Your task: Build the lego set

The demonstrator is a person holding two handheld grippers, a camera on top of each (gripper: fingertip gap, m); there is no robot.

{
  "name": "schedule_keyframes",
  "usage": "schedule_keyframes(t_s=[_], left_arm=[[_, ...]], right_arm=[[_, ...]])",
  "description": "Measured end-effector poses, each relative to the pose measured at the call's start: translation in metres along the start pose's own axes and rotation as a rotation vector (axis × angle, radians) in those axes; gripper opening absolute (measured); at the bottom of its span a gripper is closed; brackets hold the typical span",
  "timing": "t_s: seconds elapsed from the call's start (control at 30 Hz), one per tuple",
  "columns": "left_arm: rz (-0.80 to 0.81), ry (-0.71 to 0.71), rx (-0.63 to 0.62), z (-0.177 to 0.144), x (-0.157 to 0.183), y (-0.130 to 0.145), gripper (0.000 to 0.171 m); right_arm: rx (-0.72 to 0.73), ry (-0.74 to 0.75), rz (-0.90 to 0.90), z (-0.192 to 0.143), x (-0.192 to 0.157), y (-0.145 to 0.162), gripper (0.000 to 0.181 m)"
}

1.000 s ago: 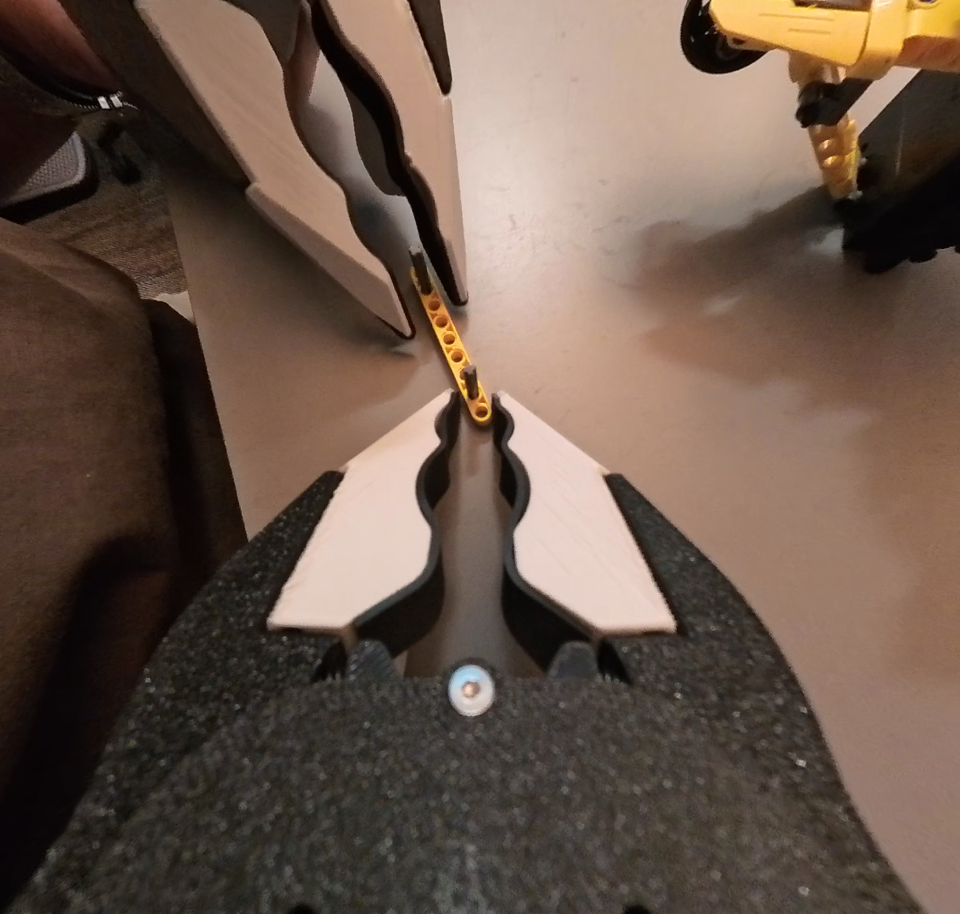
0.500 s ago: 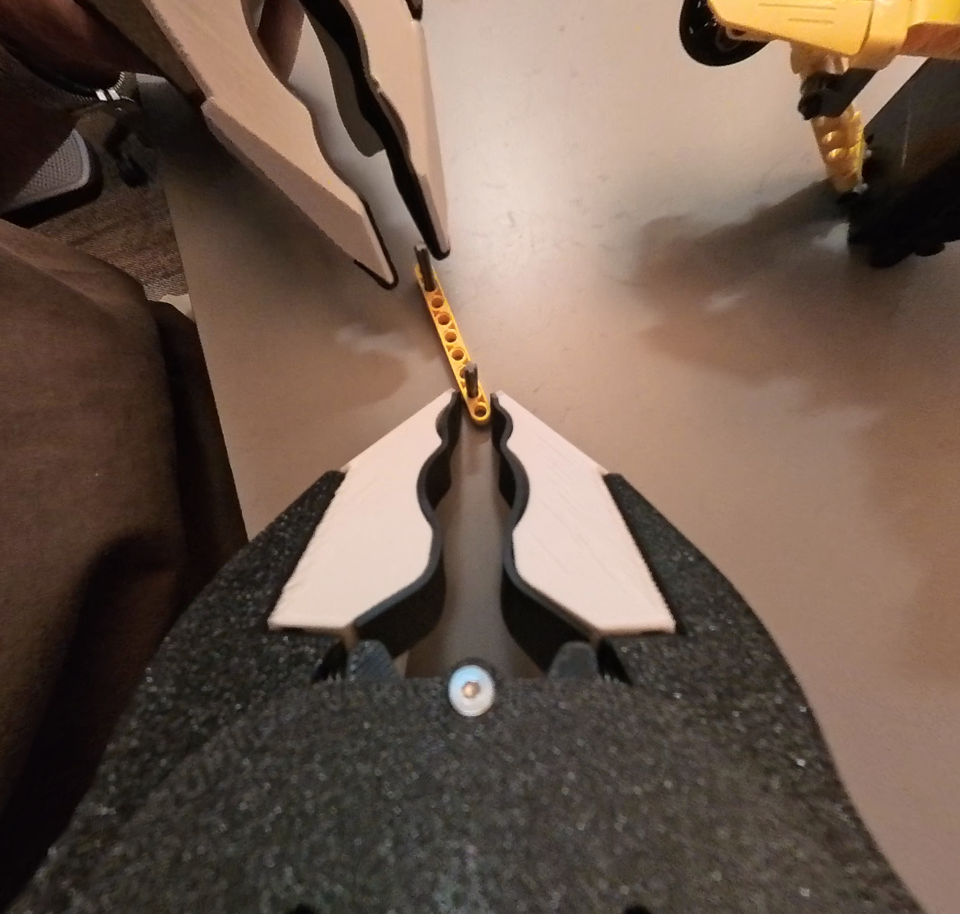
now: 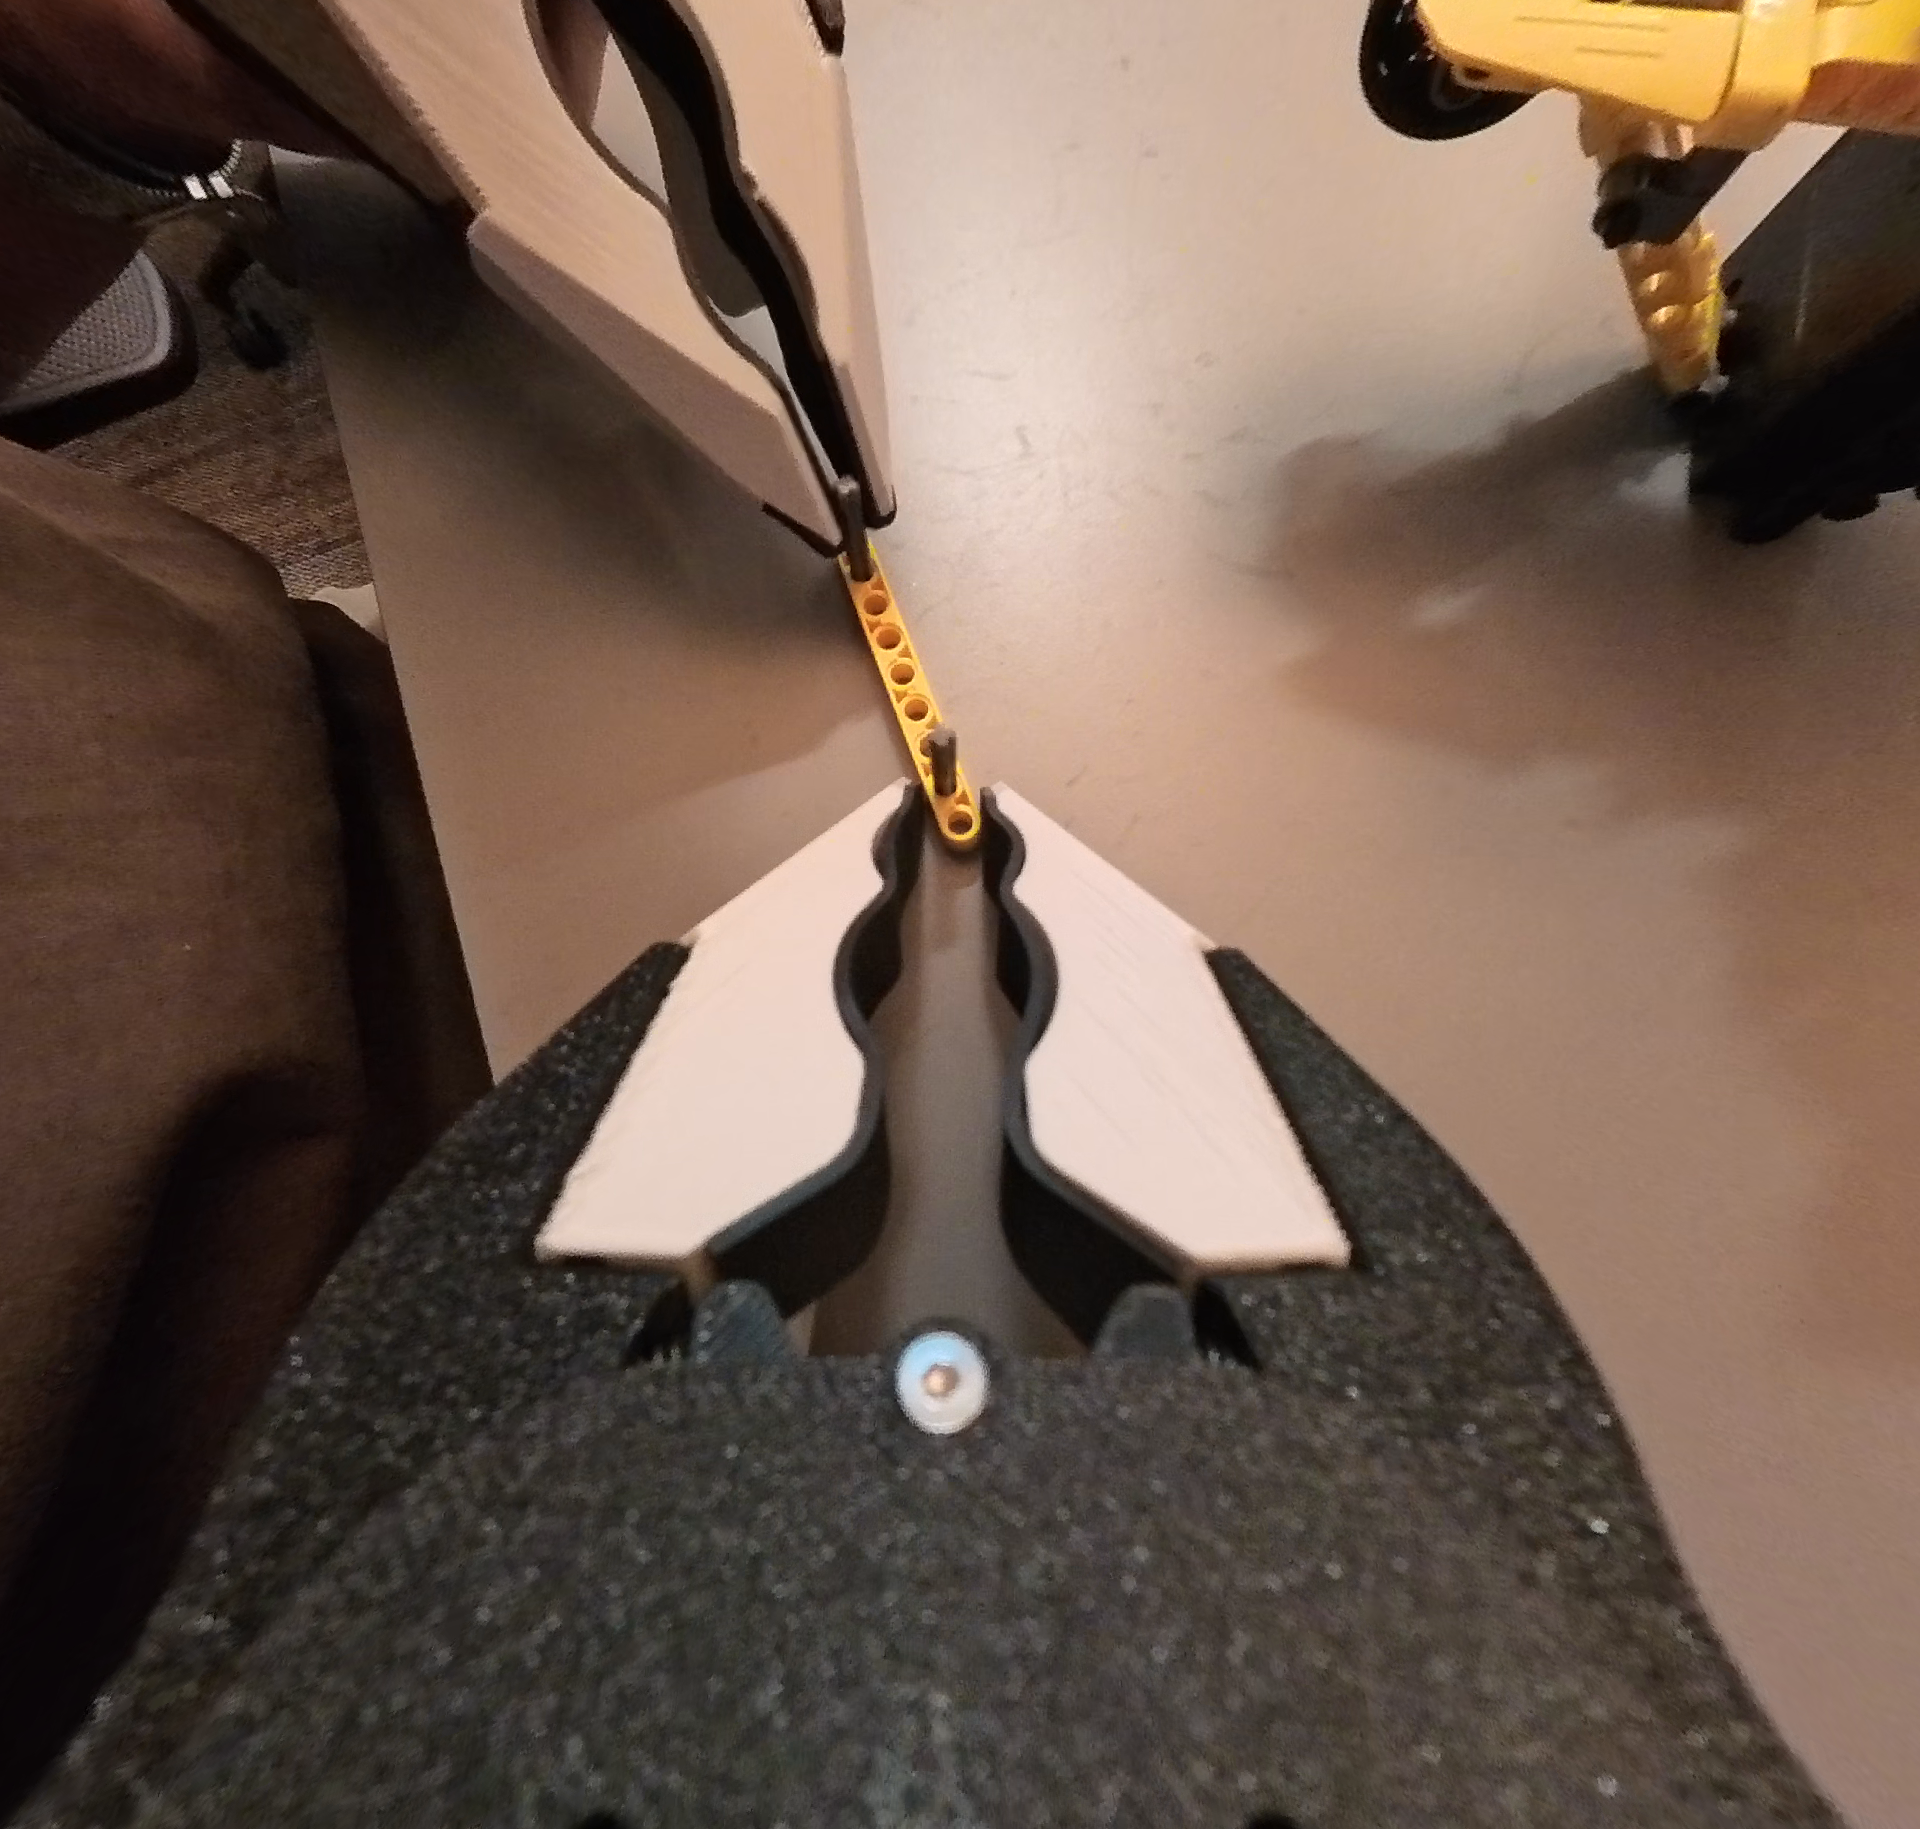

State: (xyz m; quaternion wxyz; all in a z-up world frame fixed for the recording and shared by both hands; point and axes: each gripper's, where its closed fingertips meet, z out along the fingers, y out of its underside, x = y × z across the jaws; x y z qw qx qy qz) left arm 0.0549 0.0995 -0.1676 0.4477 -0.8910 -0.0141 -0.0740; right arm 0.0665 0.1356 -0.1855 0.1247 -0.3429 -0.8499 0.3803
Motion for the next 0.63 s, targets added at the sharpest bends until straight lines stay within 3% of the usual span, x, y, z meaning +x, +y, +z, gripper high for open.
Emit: schedule_keyframes(t_s=[0.63], left_arm=[[0.055,-0.071,-0.034,0.0016,-0.0028,0.0056,0.003]], right_arm=[[-0.002,0.003,-0.004,0.0004,0.0000,0.0001,0.010]])
